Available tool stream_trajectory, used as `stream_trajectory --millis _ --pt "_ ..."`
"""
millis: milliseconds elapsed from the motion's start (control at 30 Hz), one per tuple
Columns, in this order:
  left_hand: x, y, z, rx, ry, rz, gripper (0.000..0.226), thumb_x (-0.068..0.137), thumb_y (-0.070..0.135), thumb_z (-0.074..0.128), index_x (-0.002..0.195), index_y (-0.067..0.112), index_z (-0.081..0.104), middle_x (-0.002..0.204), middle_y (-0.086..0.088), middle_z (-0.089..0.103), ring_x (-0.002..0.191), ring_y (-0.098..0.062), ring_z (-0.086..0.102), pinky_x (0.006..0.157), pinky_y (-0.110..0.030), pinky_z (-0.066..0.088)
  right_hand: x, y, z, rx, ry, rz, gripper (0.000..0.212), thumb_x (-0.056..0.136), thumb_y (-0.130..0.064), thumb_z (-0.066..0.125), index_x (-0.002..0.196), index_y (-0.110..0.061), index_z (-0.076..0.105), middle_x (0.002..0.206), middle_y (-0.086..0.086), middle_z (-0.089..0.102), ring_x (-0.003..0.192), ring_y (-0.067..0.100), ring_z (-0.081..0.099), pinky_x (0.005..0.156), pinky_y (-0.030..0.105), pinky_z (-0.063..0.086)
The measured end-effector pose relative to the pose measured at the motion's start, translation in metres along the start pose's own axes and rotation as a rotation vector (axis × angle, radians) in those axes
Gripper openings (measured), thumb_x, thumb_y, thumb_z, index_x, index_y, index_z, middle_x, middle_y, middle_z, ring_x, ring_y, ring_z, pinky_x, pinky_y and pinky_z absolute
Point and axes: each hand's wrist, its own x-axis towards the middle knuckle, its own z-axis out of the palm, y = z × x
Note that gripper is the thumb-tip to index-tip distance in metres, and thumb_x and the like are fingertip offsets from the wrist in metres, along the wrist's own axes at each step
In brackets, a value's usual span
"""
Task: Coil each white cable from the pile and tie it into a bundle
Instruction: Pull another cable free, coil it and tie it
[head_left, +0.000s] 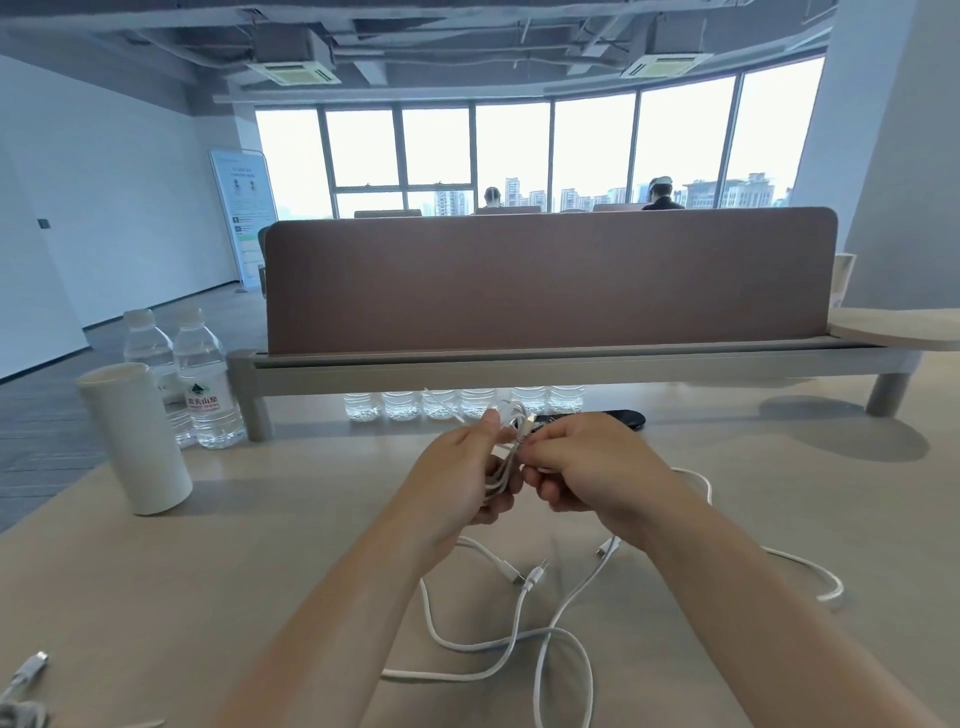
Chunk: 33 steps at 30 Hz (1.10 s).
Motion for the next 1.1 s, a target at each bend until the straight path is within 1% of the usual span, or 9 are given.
stream_trajectory --millis 100,167,333,533,633,700,867,1000,1100 --pt "0.003 0.0 -0.003 -0.009 0.063 0.022 0.034 0.107 0.04 0.04 0.105 0.022 0.069 0.067 -0.009 0.061 0.051 -0.017 0.049 0.058 -0.028 0.037 -0.003 0.0 0.0 -0.014 -0.04 -0.009 0.008 0.085 -0.007 0.07 0.084 0.001 0.071 0.062 0.006 0.063 0.05 0.014 0.051 0.055 0.025 0.047" --pt "0.004 0.0 -0.007 0.001 0.105 0.021 0.033 0.107 0.04 0.041 0.105 0.023 0.069 0.069 -0.009 0.064 0.052 -0.018 0.051 0.059 -0.028 0.039 -0.004 -0.001 0.001 -0.094 -0.036 -0.024 0.011 0.083 -0.01 0.074 0.088 -0.003 0.068 0.062 0.005 0.066 0.051 0.015 0.054 0.053 0.025 0.048" --pt "0.005 0.001 -0.009 0.009 0.115 0.002 0.034 0.107 0.042 0.039 0.104 0.023 0.067 0.077 -0.013 0.064 0.057 -0.021 0.052 0.062 -0.029 0.041 -0.004 0.0 0.001 -0.152 0.004 -0.049 0.015 0.083 -0.001 0.064 0.097 -0.008 0.066 0.065 0.006 0.068 0.054 0.014 0.06 0.061 0.029 0.055" --pt "0.005 0.003 -0.01 0.009 0.099 0.014 0.032 0.107 0.042 0.039 0.1 0.028 0.067 0.066 -0.005 0.062 0.057 -0.019 0.052 0.061 -0.03 0.041 -0.004 -0.001 0.001 -0.204 -0.068 0.0 0.013 0.083 0.002 0.061 0.093 0.0 0.07 0.069 0.008 0.068 0.059 0.016 0.066 0.07 0.033 0.061" --pt "0.005 0.002 -0.011 0.005 0.1 0.006 0.032 0.107 0.043 0.04 0.099 0.027 0.067 0.063 -0.003 0.062 0.057 -0.019 0.052 0.062 -0.03 0.041 -0.006 -0.003 0.001 -0.124 -0.077 0.031 0.012 0.085 0.004 0.058 0.09 0.002 0.069 0.068 0.01 0.066 0.06 0.019 0.068 0.07 0.035 0.061" --pt "0.006 0.003 -0.012 -0.02 0.09 -0.009 0.033 0.107 0.042 0.041 0.102 0.023 0.067 0.063 -0.004 0.062 0.056 -0.02 0.05 0.06 -0.029 0.04 -0.004 -0.003 0.001 -0.053 -0.02 0.045 0.01 0.087 0.004 0.058 0.088 0.003 0.068 0.067 0.012 0.062 0.055 0.019 0.065 0.066 0.034 0.06" --pt "0.006 0.001 -0.009 -0.036 0.019 -0.03 0.039 0.105 0.044 0.043 0.11 0.012 0.065 0.073 -0.01 0.065 0.052 -0.018 0.052 0.056 -0.027 0.04 -0.001 -0.001 0.003 -0.025 0.043 0.016 0.011 0.087 -0.002 0.063 0.087 0.006 0.07 0.062 0.008 0.058 0.048 0.014 0.052 0.054 0.027 0.049" --pt "0.003 -0.001 -0.005 -0.02 0.009 -0.023 0.034 0.106 0.043 0.043 0.106 0.017 0.066 0.072 -0.007 0.063 0.054 -0.017 0.051 0.058 -0.027 0.04 -0.002 0.0 0.008 0.006 0.028 -0.027 0.012 0.085 -0.009 0.073 0.072 -0.006 0.074 0.063 0.011 0.061 0.053 0.016 0.052 0.058 0.03 0.049" --pt "0.007 0.001 -0.009 -0.06 0.067 -0.009 0.033 0.106 0.038 0.044 0.102 0.016 0.067 0.068 -0.007 0.061 0.053 -0.019 0.046 0.058 -0.027 0.036 -0.003 0.0 0.007 0.018 -0.01 -0.021 0.01 0.085 -0.01 0.078 0.085 -0.002 0.072 0.063 0.008 0.063 0.056 0.015 0.058 0.064 0.03 0.056"
